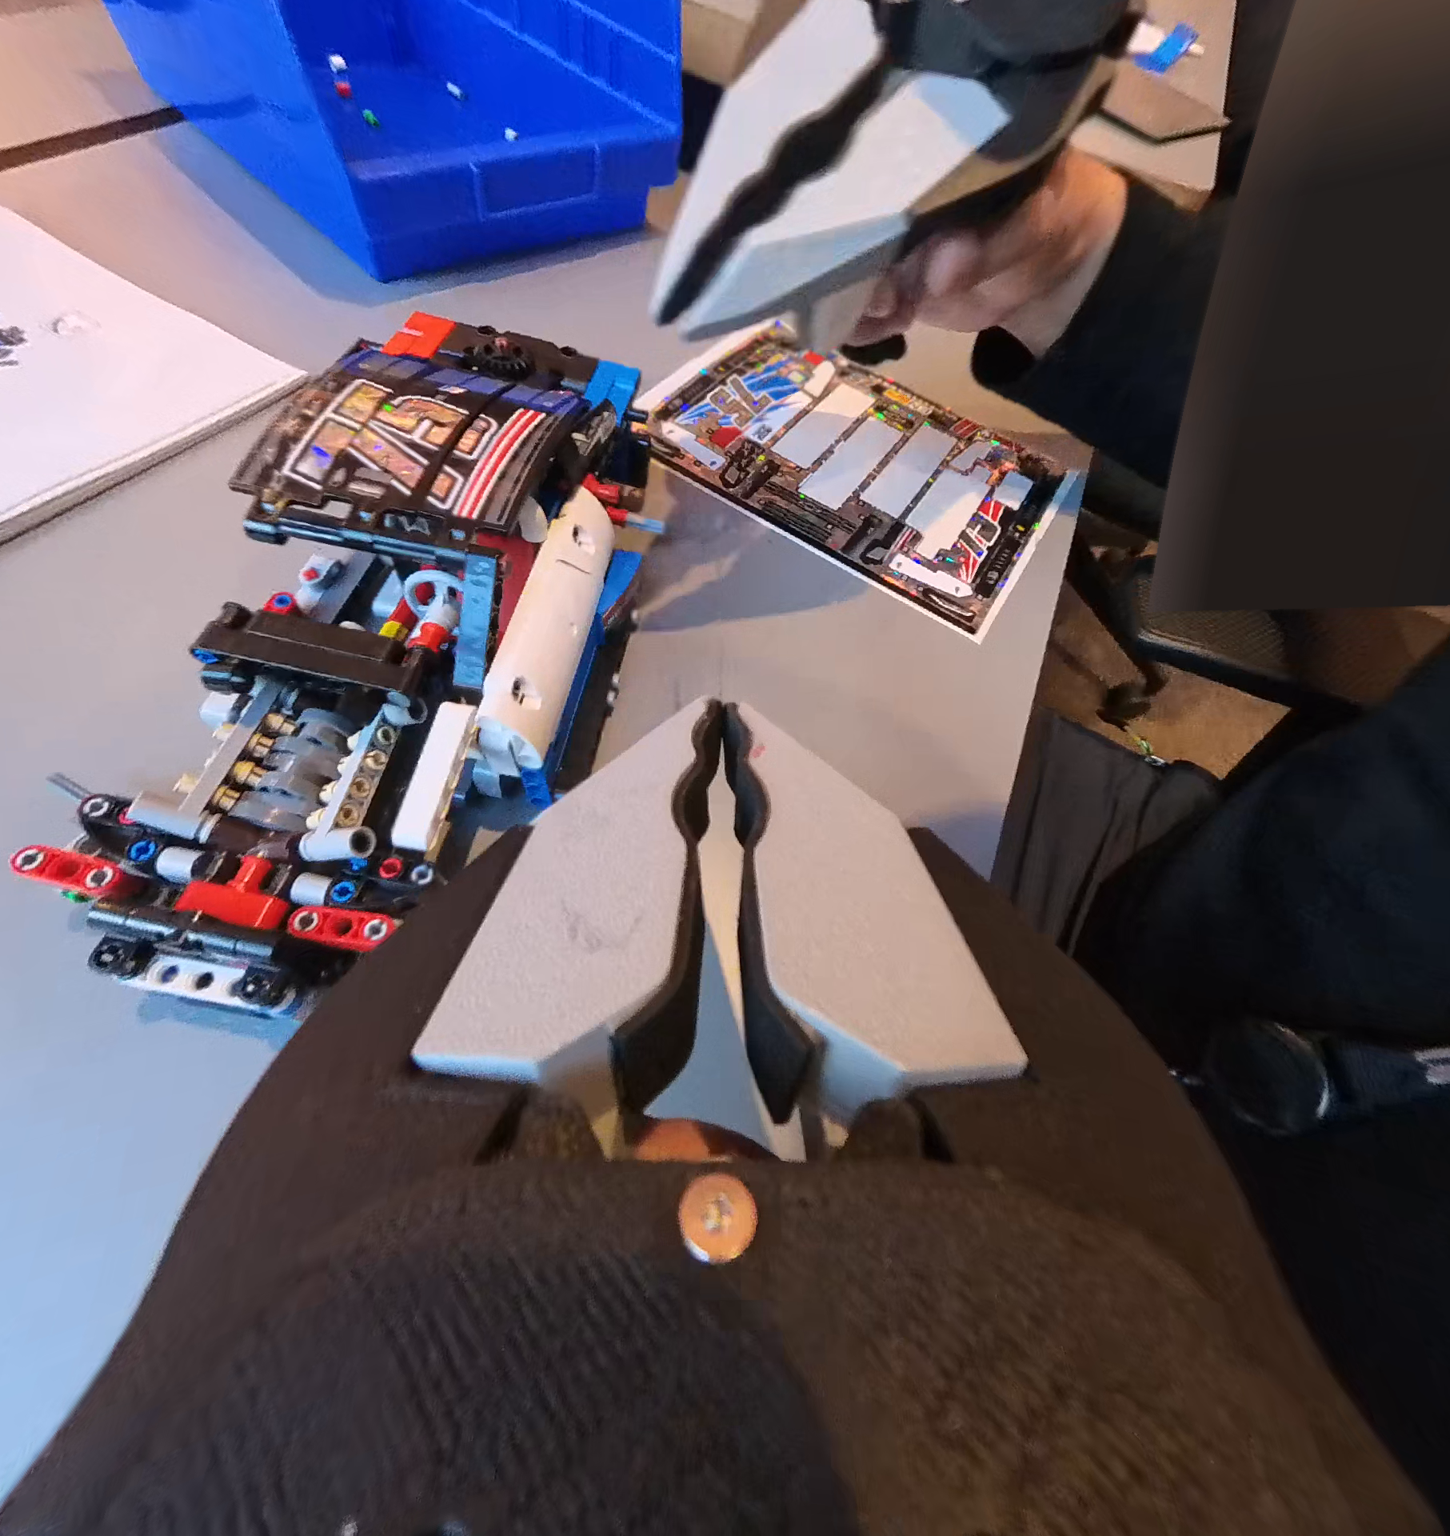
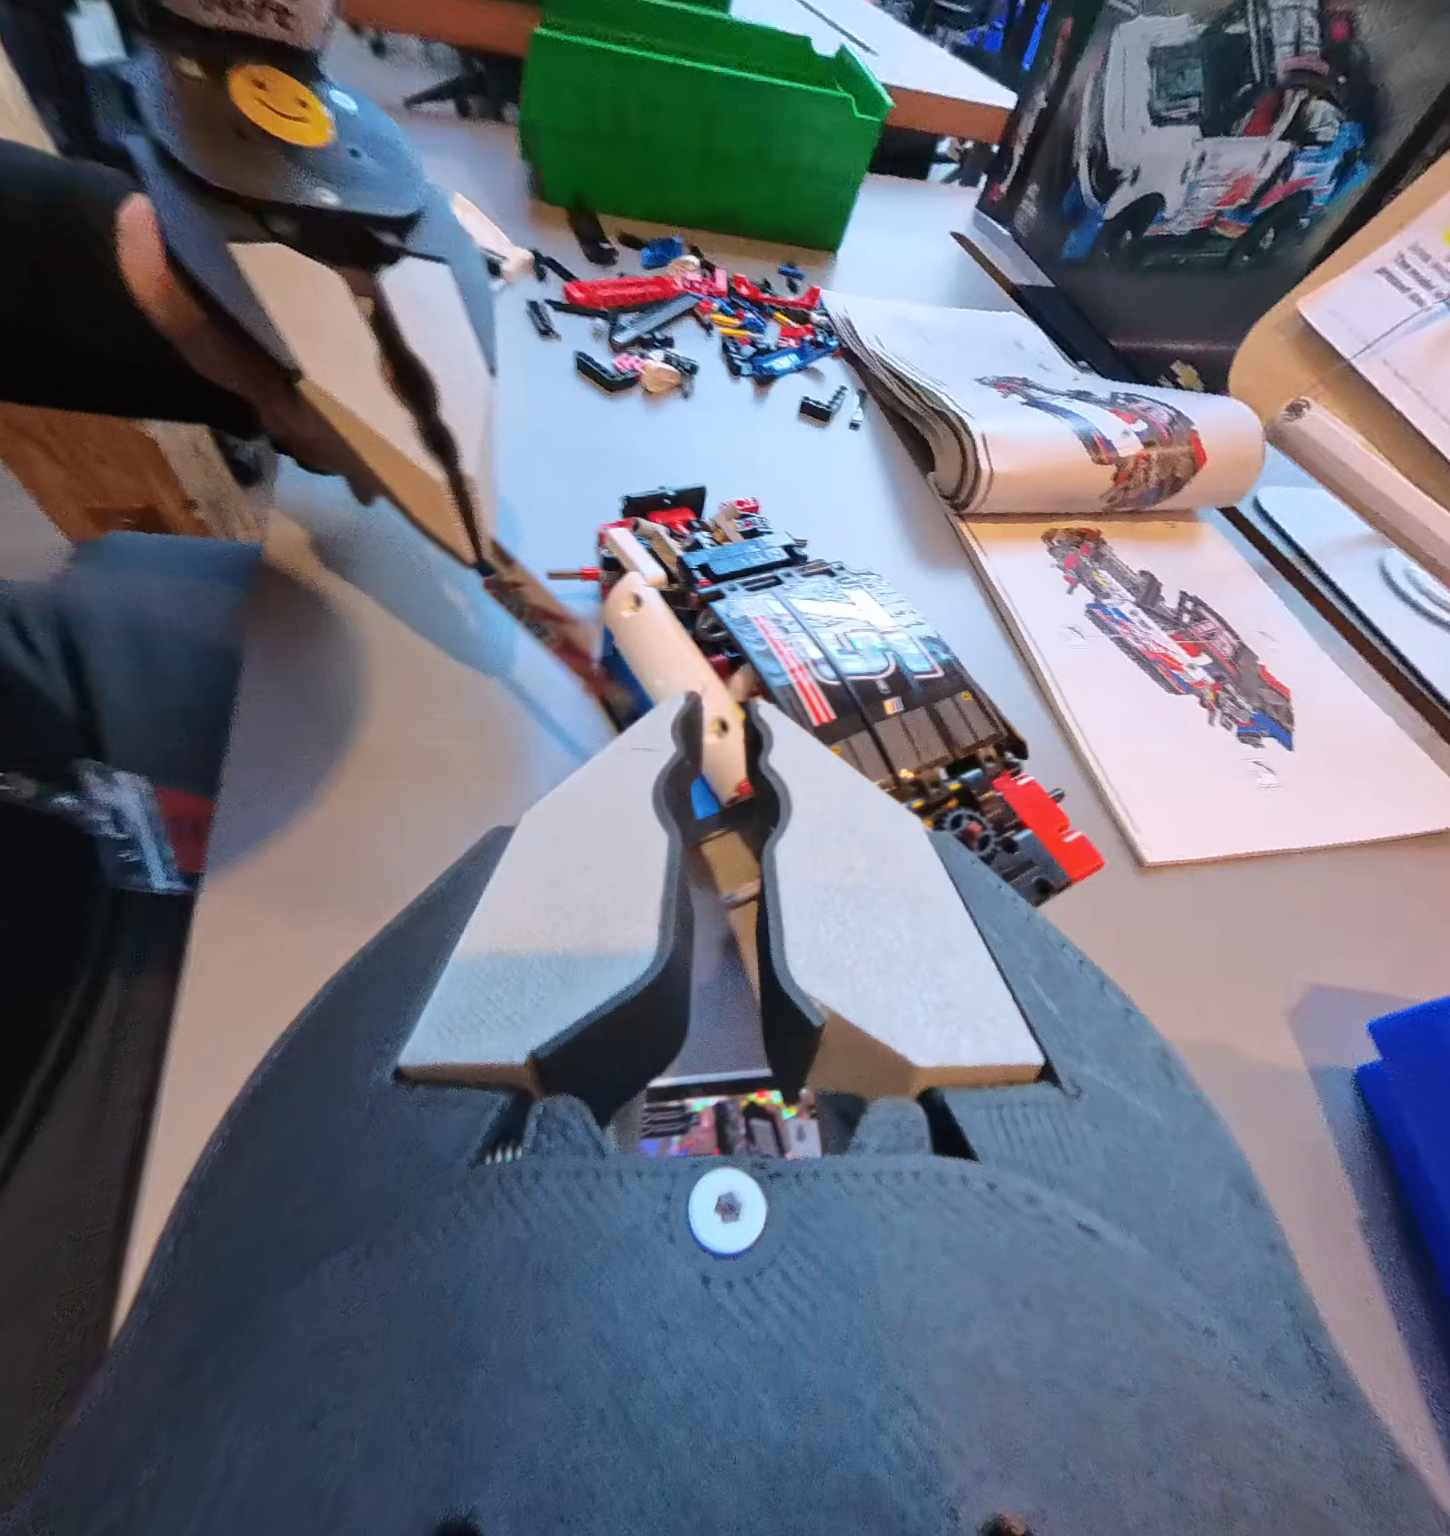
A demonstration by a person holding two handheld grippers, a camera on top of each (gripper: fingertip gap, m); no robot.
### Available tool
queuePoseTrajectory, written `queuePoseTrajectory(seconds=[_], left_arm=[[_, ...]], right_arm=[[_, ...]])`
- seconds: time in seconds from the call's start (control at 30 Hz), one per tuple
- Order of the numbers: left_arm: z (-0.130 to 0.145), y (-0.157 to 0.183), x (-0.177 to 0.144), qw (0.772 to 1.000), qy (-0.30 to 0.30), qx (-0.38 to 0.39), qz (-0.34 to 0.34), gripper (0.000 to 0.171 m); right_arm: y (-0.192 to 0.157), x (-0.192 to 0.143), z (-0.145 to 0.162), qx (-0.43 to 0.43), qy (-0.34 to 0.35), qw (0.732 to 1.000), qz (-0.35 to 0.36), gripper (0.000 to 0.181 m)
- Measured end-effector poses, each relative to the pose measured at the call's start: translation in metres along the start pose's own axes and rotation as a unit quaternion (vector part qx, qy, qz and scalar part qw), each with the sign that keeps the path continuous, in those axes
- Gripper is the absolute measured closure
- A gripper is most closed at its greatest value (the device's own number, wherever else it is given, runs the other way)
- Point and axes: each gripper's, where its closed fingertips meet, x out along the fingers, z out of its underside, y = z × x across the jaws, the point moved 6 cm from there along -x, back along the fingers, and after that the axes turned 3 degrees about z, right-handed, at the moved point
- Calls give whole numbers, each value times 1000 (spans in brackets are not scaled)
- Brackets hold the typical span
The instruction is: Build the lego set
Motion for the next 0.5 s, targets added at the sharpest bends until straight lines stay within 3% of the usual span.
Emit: queuePoseTrajectory(seconds=[0.23, 0.5], left_arm=[[-11, -1, -6, 1000, 1, 22, -3, 171], [-15, 3, -7, 999, -15, 50, 7, 171]], right_arm=[[-21, -2, 6, 42, -4, 997, -69, 141], [-22, 11, 7, 32, -5, 994, -102, 157]])
